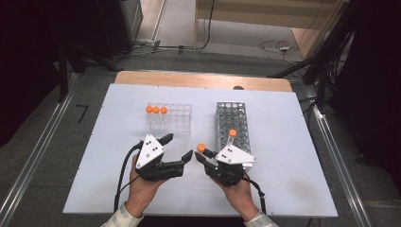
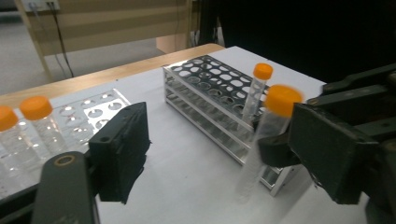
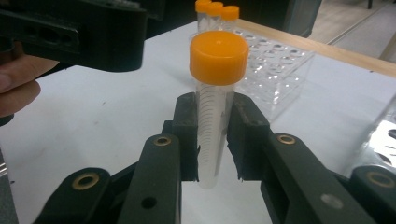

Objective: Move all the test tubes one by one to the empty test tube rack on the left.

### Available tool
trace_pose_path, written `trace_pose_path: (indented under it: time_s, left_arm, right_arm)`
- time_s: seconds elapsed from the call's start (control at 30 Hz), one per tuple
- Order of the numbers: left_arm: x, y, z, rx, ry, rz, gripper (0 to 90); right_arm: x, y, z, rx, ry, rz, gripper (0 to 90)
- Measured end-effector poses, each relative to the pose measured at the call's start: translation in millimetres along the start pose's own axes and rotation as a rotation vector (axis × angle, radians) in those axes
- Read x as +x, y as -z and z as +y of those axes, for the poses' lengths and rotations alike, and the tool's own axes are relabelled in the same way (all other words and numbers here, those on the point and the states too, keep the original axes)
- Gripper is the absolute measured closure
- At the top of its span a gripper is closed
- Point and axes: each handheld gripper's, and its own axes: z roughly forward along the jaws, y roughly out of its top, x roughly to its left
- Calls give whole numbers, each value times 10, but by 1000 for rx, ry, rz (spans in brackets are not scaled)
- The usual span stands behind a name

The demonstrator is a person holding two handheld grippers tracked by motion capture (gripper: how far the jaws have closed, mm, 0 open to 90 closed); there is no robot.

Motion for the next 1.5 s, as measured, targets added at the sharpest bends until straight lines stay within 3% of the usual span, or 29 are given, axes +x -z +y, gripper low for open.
trace_pose_path:
  time_s: [0.17, 0.33, 0.57, 0.97, 1.17, 1.23, 1.33, 1.5]
  left_arm:
    - [1, -32, -34, 8, 8, -37, 332]
    - [-7, -62, -68, 20, 4, -46, 385]
    - [-47, -63, -88, 17, -23, -47, 641]
    - [-42, -84, -113, 25, -24, -51, 691]
    - [-6, -92, -112, 28, -1, -79, 698]
    - [6, -100, -106, 29, 14, -94, 702]
    - [15, -97, -84, 15, 11, -76, 704]
    - [97, -58, -34, -12, 37, -56, 704]
  right_arm:
    - [107, -164, 4, 22, 14, 25, 718]
    - [181, -233, 14, 30, 27, 42, 718]
    - [190, -251, 9, 38, 23, 50, 718]
    - [191, -250, 8, 37, 24, 52, 718]
    - [185, -247, 3, 37, 24, 57, 709]
    - [181, -236, 4, 34, 22, 71, 616]
    - [190, -196, 16, 34, 27, 79, 421]
    - [144, 17, -11, 17, 45, 87, 280]
